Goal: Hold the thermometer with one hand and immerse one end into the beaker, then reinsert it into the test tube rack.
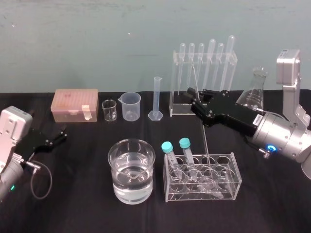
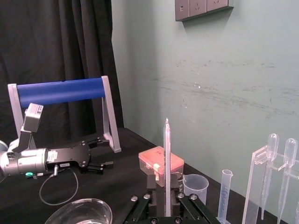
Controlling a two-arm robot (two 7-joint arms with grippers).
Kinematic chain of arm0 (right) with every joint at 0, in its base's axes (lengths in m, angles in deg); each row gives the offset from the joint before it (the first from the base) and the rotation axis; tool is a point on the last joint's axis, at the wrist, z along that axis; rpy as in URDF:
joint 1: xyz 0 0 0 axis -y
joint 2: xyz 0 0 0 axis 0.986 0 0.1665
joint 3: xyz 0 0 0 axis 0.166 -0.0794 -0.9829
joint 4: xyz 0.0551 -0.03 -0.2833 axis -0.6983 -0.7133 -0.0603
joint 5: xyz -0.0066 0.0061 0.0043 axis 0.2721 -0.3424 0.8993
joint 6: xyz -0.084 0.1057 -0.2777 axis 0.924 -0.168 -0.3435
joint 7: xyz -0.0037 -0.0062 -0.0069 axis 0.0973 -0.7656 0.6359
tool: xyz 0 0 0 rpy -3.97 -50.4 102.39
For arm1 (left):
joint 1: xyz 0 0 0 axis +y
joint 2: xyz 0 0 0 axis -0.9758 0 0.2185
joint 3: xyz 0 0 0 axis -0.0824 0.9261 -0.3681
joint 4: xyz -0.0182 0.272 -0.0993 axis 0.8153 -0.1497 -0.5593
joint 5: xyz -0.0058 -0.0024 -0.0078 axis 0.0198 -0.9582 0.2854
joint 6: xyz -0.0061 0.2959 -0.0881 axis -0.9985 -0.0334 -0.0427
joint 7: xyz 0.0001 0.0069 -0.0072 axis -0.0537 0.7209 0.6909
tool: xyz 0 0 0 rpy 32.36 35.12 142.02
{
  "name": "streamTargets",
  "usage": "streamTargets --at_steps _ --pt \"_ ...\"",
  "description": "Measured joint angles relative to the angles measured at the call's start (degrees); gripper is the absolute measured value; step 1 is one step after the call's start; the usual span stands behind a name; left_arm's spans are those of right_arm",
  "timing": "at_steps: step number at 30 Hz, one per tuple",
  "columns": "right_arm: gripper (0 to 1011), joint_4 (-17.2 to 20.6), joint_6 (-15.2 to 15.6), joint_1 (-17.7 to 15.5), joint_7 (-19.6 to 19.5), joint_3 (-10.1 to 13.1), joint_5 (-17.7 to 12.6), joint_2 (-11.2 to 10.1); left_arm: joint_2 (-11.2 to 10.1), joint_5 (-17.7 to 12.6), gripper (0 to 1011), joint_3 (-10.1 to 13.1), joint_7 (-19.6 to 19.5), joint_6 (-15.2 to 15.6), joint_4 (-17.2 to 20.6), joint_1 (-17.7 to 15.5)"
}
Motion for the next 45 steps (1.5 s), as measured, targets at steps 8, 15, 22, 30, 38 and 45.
streamTargets --at_steps 8,15,22,30,38,45 --pt "382 0.0 0.0 0.0 0.0 0.0 0.0 0.0 0.0 0.0 1008 0.0 0.0 0.0 0.0 0.0" --pt "621 0.1 0.0 0.0 0.0 0.0 -0.1 -0.1 0.0 0.0 1008 0.0 0.0 0.0 0.0 0.0" --pt "836 0.2 -0.6 -0.3 -1.3 1.8 -0.9 0.3 0.0 0.0 1008 0.0 0.0 0.0 0.0 0.0" --pt "1003 -1.1 -0.6 -1.9 -17.9 8.1 3.1 2.7 0.0 0.0 1008 0.0 0.0 0.0 0.0 0.0" --pt "1003 -5.1 8.0 -3.4 -28.4 7.4 9.0 3.5 0.0 0.0 1008 0.0 0.0 0.0 0.0 0.0" --pt "1003 -6.2 10.1 -4.2 -29.1 7.1 10.6 4.2 0.0 0.0 1008 0.0 0.0 0.0 0.0 0.0"
